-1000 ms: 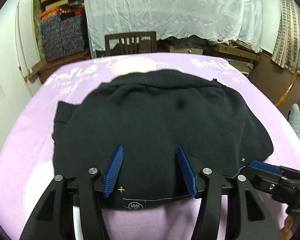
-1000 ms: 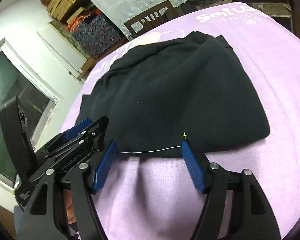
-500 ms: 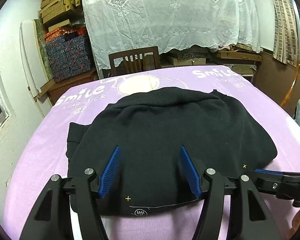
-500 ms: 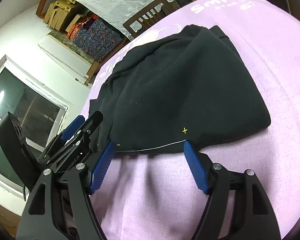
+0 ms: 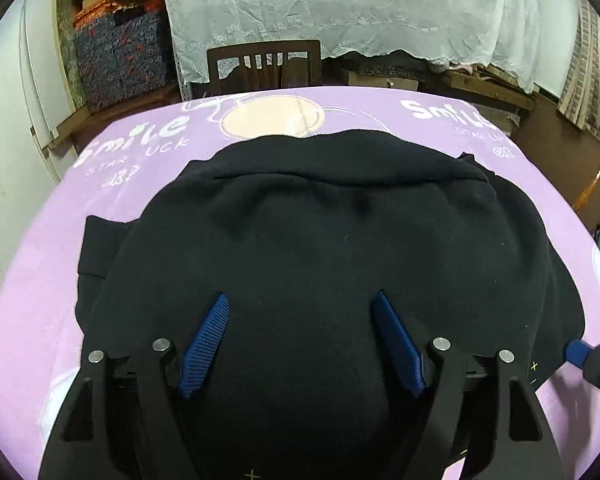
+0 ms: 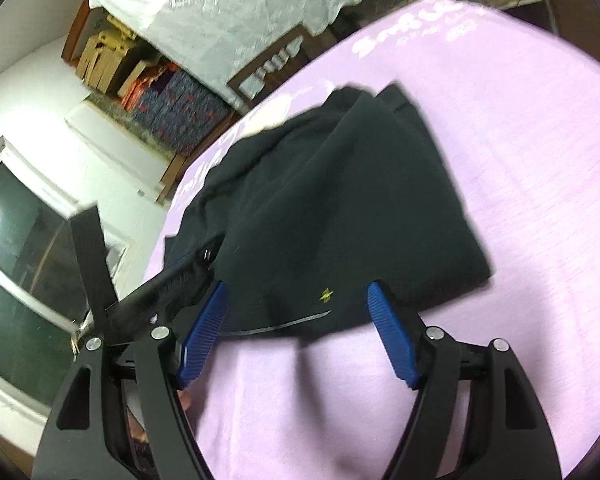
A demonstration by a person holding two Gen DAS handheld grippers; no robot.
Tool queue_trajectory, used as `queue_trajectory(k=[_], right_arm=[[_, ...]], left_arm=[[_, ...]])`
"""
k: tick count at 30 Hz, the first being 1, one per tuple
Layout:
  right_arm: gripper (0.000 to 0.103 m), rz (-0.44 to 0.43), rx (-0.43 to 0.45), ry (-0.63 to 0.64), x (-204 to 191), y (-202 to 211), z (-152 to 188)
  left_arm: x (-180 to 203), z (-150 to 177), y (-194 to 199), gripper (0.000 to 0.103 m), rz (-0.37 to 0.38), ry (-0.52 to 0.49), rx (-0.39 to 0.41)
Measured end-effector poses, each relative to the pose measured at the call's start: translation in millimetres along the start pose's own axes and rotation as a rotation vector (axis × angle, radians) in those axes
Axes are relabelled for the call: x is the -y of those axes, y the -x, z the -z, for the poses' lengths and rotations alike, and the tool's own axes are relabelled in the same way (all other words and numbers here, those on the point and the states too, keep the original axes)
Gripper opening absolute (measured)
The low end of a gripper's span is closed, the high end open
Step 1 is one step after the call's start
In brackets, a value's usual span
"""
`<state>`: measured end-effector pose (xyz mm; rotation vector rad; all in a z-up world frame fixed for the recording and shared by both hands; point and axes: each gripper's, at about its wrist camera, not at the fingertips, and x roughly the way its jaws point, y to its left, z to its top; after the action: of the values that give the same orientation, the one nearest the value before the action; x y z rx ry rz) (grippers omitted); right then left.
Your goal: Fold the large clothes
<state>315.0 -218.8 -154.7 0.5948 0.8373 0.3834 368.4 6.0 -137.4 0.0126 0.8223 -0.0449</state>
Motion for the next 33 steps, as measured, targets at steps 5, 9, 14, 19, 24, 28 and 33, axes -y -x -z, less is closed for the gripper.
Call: queue_trajectory(k=[5,9,14,19,24,28,33], right_arm=[[0.071,-0.004,0.022,-0.102,13,15,11],[0.073,0.022,0.0,-0.202,18,12,23],[0.073,0.096,0.036,-0.298,23,0,16],[0.073,0.212,0.152,-0.35,31,-17,-15],[0.073,0.139,0.169,-0.31,26,-31,-15],[0.061,0.145,0.152,-0.265,19,-34,-14],[0.037,0.12,0.172,-0.367,41,-37,-24]], left_arm=[[-11,0,-3,0.079,0.051,0.044,-0.015],[-25,-1,10,0.076,0.088,0.129,-0.04],[-31,-1,26,0.076,0.1,0.152,-0.024],[-14,6,6,0.079,0.025,0.058,-0.03],[-12,7,3,0.082,0.008,0.056,-0.022],[-12,7,2,0.082,0.006,0.052,-0.018],[-11,5,0,0.083,-0.001,0.043,-0.025]])
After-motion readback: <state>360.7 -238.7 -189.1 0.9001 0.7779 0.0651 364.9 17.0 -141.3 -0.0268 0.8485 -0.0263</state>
